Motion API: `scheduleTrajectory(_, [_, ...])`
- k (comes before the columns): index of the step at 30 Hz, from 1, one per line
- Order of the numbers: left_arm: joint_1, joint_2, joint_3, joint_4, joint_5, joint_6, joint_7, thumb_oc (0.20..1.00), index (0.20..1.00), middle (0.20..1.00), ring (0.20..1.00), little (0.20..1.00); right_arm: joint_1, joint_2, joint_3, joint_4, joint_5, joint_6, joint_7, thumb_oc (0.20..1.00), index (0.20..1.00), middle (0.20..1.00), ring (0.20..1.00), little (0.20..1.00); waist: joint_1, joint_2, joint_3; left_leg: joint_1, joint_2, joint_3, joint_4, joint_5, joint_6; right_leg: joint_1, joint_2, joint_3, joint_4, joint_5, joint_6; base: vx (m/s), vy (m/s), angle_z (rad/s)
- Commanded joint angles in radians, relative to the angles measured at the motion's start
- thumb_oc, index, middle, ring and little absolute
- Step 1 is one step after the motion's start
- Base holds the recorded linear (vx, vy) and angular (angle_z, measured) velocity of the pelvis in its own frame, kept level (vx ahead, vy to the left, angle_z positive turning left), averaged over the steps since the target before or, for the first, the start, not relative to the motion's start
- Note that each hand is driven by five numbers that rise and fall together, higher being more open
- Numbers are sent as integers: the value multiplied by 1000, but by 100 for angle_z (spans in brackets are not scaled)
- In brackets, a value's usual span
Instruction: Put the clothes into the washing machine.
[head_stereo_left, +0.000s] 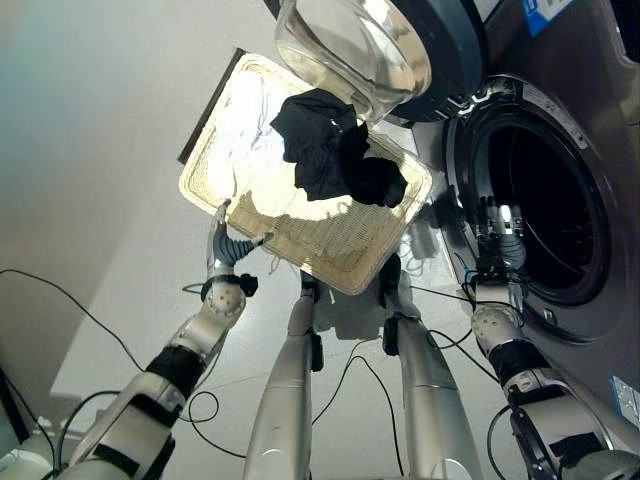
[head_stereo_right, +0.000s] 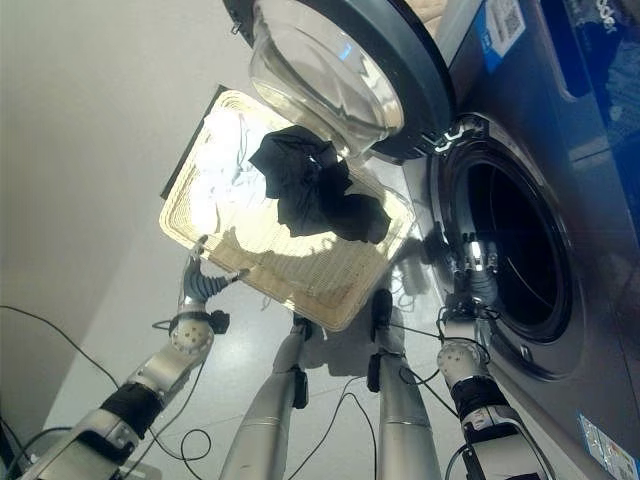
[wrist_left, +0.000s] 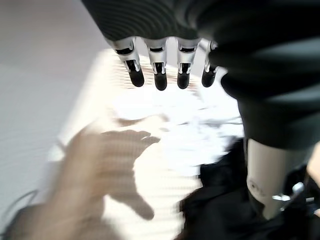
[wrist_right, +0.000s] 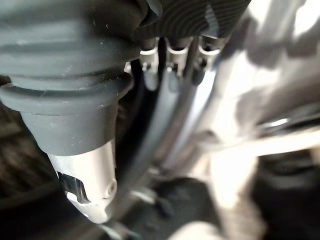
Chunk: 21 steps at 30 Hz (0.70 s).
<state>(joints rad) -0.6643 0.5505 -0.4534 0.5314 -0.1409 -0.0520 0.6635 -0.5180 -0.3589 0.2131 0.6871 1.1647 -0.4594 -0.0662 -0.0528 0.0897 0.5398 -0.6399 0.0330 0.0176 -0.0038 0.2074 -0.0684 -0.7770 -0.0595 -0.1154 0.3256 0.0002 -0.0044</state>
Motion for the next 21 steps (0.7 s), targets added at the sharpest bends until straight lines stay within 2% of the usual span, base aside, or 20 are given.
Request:
scheduleTrajectory(1, [-19,38,5,27,103,61,28,1000,1000,1000,1000,1000,62,-7,22,-75,-183,8,-67,1000,1000,1000,1000,1000,-7,-57,-20,-15,-44,73,80,-77,-2,63,48,-7,-131,86,78,12,75,-13])
scheduleTrajectory(4, [-120,35,-50,79,173,147,-16,1000,1000,1000,1000,1000,69,18,97,-79,-254,41,-64,1000,1000,1000,1000,1000,-28,-74,-20,-22,-42,92,89,-81,-4,57,48,0,-145,96,79,-2,67,-9])
scheduleTrajectory(5, [-121,35,-51,79,173,147,-16,1000,1000,1000,1000,1000,69,18,96,-79,-254,41,-65,1000,1000,1000,1000,1000,-28,-74,-20,-23,-42,92,90,-82,-4,57,49,0,-145,96,79,0,52,-11])
scheduleTrajectory(6, [-162,28,-75,99,202,190,-35,1000,1000,1000,1000,1000,65,28,127,-79,-277,51,-69,1000,1000,1000,1000,1000,-36,-84,-20,-26,-42,100,93,-84,-5,54,48,2,-153,102,80,0,28,-15])
scheduleTrajectory(8, [-182,20,-91,120,219,202,-46,1000,1000,1000,1000,1000,64,37,144,-78,-273,60,-66,1000,1000,1000,1000,1000,-40,-89,-20,-25,-41,107,92,-85,-6,54,48,2,-160,106,81,1,41,-17])
scheduleTrajectory(10, [-219,-3,-119,160,259,241,-51,1000,1000,1000,1000,1000,72,58,176,-77,-248,72,-54,1000,1000,1000,1000,1000,-51,-103,-20,-27,-38,121,95,-88,-8,51,50,4,-162,107,82,4,44,-10])
scheduleTrajectory(13, [-239,-20,-130,197,289,253,-46,1000,1000,1000,1000,1000,82,70,194,-78,-235,77,-42,1000,1000,1000,1000,1000,-60,-114,-20,-33,-37,133,103,-92,-8,44,52,5,-161,109,82,8,25,-8])
scheduleTrajectory(17, [-280,-46,-151,276,327,276,-15,1000,1000,1000,1000,1000,106,85,223,-84,-222,103,-16,1000,1000,1000,1000,1000,-81,-137,-20,-44,-36,155,128,-104,-13,34,52,10,-164,116,82,19,19,-11])
scheduleTrajectory(19, [-324,-51,-172,333,354,329,21,1000,1000,1000,1000,1000,123,86,252,-99,-231,122,-4,1000,1000,1000,1000,1000,-101,-159,-20,-61,-36,170,154,-116,-15,17,51,16,-172,127,83,33,5,-7])
scheduleTrajectory(21, [-346,-49,-183,368,346,319,38,1000,1000,1000,1000,1000,133,85,269,-105,-229,129,8,1000,1000,1000,1000,1000,-111,-172,-20,-72,-36,176,173,-122,-16,8,51,20,-173,133,83,28,-2,-10])
